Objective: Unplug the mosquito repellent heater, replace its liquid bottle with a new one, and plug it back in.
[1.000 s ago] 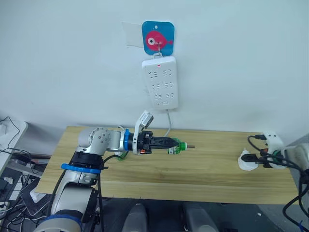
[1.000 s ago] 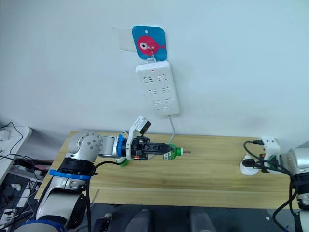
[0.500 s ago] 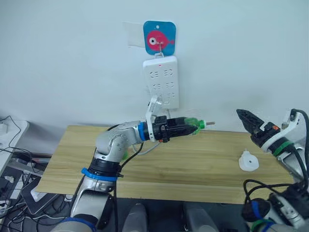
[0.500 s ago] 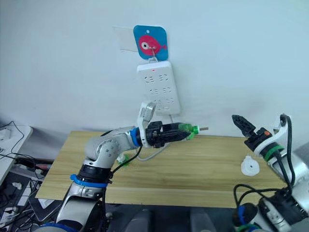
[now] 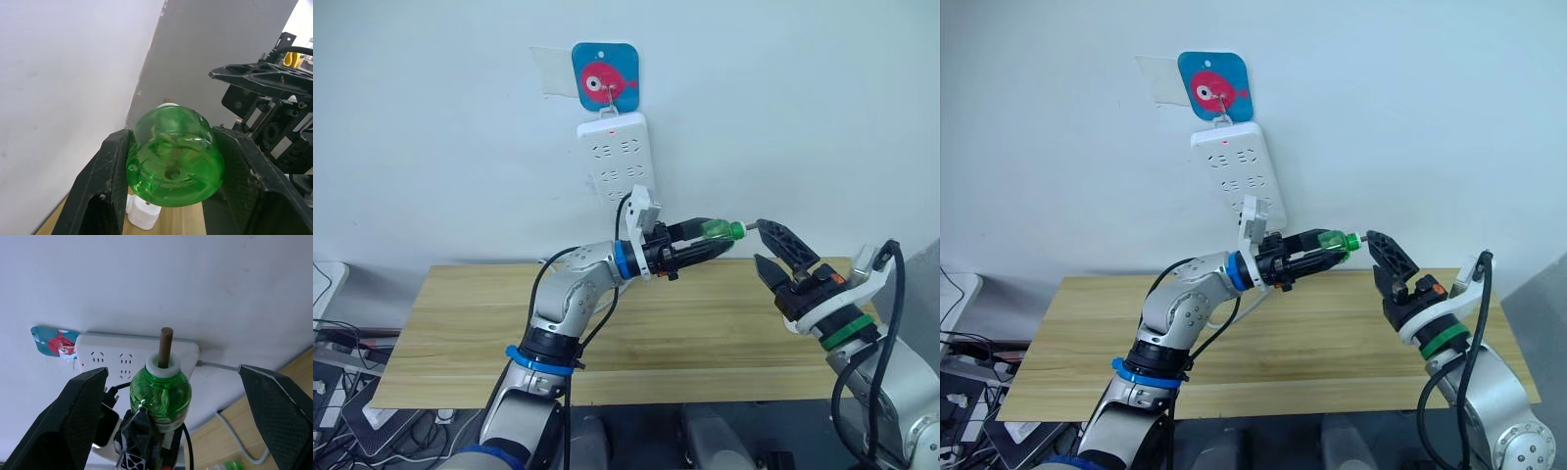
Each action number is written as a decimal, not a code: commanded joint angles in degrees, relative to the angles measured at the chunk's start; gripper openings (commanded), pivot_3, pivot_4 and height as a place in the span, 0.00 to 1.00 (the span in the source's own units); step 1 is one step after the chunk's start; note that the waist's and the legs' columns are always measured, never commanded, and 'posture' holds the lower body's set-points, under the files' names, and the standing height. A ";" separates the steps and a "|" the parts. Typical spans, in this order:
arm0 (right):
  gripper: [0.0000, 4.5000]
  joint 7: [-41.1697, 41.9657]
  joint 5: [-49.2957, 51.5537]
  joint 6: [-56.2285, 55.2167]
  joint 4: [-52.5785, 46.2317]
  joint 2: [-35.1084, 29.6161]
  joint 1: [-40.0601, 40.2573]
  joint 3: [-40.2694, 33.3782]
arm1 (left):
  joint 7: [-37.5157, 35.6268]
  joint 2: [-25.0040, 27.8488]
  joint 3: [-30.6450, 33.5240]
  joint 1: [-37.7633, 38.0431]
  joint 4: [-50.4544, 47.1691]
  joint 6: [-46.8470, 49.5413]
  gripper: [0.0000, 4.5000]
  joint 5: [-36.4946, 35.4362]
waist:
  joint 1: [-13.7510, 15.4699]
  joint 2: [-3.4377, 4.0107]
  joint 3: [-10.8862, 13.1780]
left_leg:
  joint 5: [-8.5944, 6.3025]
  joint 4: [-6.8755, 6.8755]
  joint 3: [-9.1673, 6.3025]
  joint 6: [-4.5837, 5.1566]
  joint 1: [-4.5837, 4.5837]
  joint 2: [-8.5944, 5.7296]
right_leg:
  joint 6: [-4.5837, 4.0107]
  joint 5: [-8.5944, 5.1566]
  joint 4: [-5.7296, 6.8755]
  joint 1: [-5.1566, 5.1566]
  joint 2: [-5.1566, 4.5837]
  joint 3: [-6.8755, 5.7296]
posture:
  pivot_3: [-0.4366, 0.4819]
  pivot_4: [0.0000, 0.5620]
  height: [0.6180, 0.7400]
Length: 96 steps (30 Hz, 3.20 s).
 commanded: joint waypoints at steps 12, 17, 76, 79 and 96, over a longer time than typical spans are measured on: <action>0.65 2.27 -5.13 -7.91 -0.22 -4.77 -3.86 9.56 | 0.15 -0.60 -2.63 2.08 -5.13 -3.65 0.49 1.96 | 0.66 -0.17 0.13 | 0.00 0.00 0.00 0.00 -0.02 -0.01 | -0.02 -0.01 -0.03 -0.02 -0.02 0.01 | 0.37 0.36 1.00; 0.26 2.47 -5.69 -8.77 0.20 -5.93 -4.39 10.36 | 0.35 -0.51 -2.90 2.56 -5.61 -3.71 0.49 1.97 | 0.97 -0.18 0.13 | 0.00 -0.02 0.00 0.00 -0.02 -0.01 | -0.02 -0.01 -0.04 -0.03 -0.02 0.01 | 0.37 0.36 1.00; 0.19 38.75 -107.57 -37.10 53.01 -4.75 0.94 19.08 | 26.89 28.43 36.57 27.17 24.36 -26.82 1.00 16.27 | 6.09 -0.73 0.61 | -0.03 -0.13 -0.24 -0.09 0.01 -0.02 | -0.42 0.10 0.04 -0.08 -0.39 -0.38 | 0.56 0.39 1.00; 0.19 39.62 -107.70 -38.08 54.31 -3.71 0.15 18.13 | 26.19 28.68 36.07 26.62 25.32 -27.36 1.00 16.28 | 5.87 -0.72 0.61 | -0.04 -0.15 -0.22 -0.09 0.01 -0.03 | -0.42 0.11 0.04 -0.08 -0.31 -0.38 | 0.56 0.39 1.00; 0.19 42.92 -107.98 -41.48 63.58 -0.47 -4.36 16.12 | 24.87 28.55 34.68 25.91 26.75 -28.28 1.00 16.48 | 4.58 -0.72 0.61 | -0.04 -0.13 -0.22 -0.09 0.04 -0.03 | -0.43 0.11 0.08 -0.06 -0.33 -0.38 | 0.55 0.40 1.00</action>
